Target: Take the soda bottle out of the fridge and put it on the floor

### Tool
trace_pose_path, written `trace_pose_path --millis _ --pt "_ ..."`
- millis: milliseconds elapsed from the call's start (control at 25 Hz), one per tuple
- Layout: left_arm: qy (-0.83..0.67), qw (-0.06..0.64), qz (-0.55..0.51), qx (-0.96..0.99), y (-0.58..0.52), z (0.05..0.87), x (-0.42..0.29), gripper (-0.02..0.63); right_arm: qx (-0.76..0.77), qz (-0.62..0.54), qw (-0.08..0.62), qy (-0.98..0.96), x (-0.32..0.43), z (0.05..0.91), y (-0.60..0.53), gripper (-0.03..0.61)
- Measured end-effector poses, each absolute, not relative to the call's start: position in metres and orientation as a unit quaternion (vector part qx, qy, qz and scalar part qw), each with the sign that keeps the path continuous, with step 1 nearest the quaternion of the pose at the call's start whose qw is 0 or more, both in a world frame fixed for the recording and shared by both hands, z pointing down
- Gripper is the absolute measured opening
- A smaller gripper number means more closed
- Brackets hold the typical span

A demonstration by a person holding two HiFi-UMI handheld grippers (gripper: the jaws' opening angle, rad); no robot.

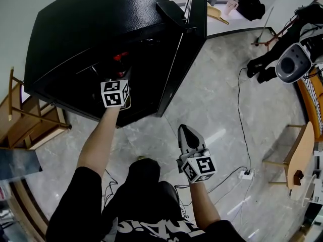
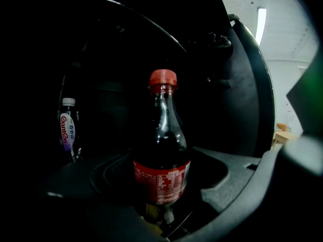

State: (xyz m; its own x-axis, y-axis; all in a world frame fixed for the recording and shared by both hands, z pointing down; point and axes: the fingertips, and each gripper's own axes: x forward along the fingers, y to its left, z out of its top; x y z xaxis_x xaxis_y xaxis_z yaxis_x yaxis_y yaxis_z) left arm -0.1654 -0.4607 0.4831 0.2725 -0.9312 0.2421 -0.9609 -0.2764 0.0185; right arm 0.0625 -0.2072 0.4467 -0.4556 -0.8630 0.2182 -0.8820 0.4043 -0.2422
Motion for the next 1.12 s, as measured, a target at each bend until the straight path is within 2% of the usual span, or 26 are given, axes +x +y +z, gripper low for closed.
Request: trace_pose_path --millis 680,1120 --pt "-0.522 0.086 0.102 0.843 -0.321 0.456 -0.123 0.311 0.535 0.171 0.037 -0.827 0.084 0.431 -0.133 0.022" --pt "-0.472 0.097 0.102 0.871 -0.268 0.526 -0.076 0.311 0.557 0.172 0.039 -0.811 0.110 0.506 -0.102 0.022"
